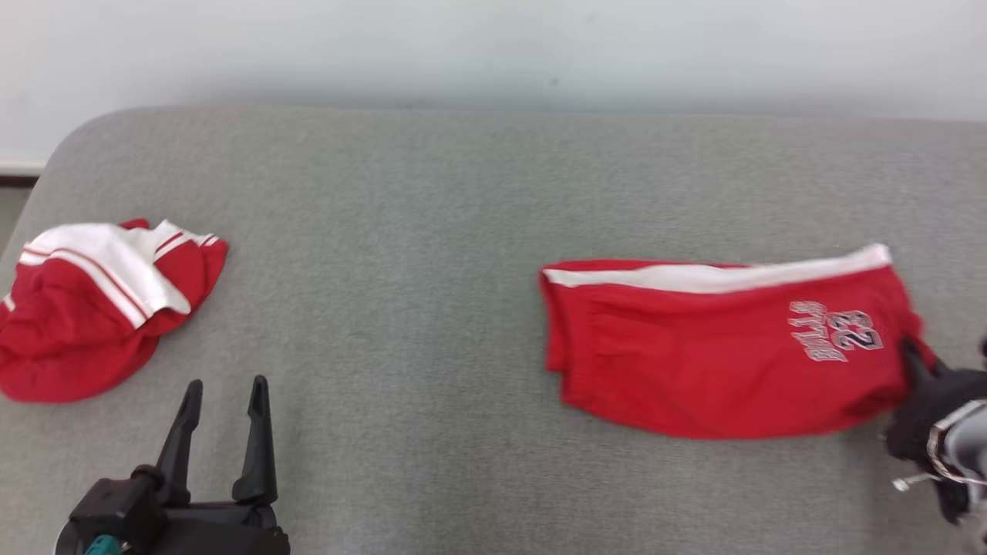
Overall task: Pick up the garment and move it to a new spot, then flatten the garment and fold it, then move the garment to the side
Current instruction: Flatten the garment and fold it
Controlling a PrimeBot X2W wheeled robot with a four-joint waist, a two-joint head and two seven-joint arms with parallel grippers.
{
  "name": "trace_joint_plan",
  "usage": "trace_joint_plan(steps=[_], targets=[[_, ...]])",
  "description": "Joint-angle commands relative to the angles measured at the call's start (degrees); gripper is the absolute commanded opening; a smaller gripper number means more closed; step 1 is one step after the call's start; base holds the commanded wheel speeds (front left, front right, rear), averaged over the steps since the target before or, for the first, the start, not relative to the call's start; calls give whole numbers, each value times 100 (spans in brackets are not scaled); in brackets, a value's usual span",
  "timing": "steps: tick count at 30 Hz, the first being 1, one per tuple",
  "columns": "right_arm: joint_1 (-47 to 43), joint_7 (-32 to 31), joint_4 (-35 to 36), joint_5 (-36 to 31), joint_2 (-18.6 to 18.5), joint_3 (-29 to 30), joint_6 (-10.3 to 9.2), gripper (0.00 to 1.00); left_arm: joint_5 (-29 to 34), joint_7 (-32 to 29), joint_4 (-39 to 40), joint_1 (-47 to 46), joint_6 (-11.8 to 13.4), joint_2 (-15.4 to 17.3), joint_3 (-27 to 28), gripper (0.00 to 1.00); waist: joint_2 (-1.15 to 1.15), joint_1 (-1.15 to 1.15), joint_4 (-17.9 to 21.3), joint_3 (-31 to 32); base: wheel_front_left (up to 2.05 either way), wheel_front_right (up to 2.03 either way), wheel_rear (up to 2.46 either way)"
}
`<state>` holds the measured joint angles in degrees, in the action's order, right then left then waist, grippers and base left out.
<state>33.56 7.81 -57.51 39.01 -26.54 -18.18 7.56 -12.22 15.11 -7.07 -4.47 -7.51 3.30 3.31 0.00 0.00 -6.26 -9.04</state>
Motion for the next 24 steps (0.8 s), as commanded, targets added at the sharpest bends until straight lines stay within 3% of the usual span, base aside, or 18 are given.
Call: trace_joint_plan(steps=[1, 6, 14, 24], targets=[[-111, 11, 28, 74, -60, 51, -16, 0, 56, 4, 40, 58, 11, 28, 45, 100, 0, 0, 179, 136, 0, 0, 0], [-164, 4, 144, 110, -130, 151, -16, 0, 78, 4, 81, 99, 11, 21, 98, 100, 0, 0, 263, 90, 0, 0, 0], [-10, 119, 686, 115, 131, 87, -16, 0, 89, 4, -21, 193, 11, 20, 128, 100, 0, 0, 269, 352, 0, 0, 0], [-38, -113, 1910, -84, 754, -343, -16, 0, 70, 4, 26, 264, 10, -1, 119, 100, 0, 0, 111, 389, 0, 0, 0]])
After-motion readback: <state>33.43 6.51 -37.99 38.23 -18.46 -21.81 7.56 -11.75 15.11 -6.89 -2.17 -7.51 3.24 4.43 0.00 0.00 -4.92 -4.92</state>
